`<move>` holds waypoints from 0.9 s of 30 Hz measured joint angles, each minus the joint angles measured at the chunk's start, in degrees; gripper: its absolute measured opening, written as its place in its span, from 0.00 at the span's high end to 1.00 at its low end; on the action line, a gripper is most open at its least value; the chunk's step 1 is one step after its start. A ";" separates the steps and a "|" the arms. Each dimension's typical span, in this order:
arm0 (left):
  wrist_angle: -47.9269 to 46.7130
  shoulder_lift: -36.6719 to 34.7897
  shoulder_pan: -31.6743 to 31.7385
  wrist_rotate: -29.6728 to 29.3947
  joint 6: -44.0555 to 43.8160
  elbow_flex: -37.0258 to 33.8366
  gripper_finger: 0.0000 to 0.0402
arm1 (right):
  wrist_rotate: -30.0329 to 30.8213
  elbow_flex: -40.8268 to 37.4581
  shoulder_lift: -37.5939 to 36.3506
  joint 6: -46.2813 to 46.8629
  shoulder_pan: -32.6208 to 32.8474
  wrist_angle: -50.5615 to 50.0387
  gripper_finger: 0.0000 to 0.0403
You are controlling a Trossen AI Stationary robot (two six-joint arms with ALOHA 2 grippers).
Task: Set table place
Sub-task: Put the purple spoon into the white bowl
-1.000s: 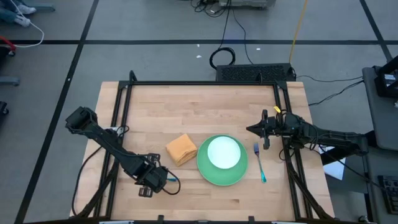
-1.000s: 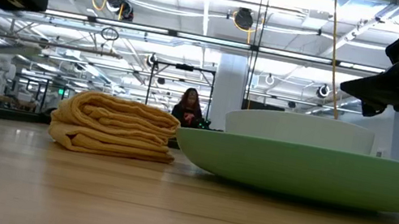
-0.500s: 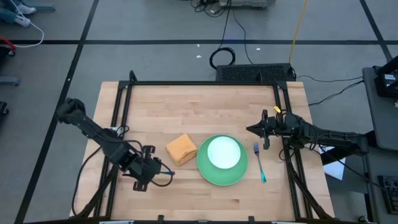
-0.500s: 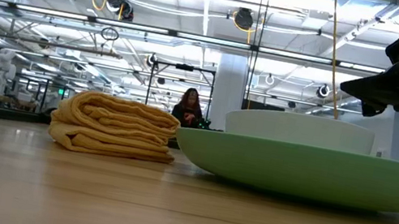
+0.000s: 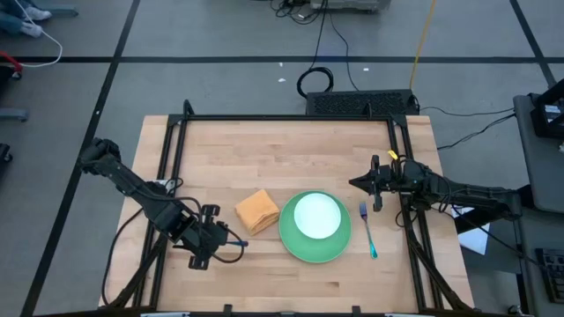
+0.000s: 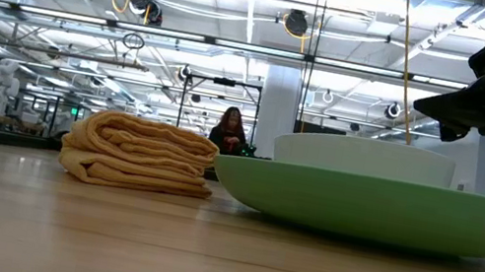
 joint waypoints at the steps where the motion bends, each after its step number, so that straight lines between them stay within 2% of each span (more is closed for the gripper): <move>1: 0.00 0.00 0.00 0.00 0.06 0.00 1.00 | 0.00 0.00 0.00 0.00 0.00 0.00 1.00; 14: 0.09 0.00 0.00 -0.79 1.01 0.00 1.00 | 0.00 0.00 0.00 0.00 0.01 0.00 1.00; 27: 7.78 -0.71 1.32 -4.80 12.70 -0.02 1.00 | 0.00 0.00 0.00 0.00 -0.02 0.00 1.00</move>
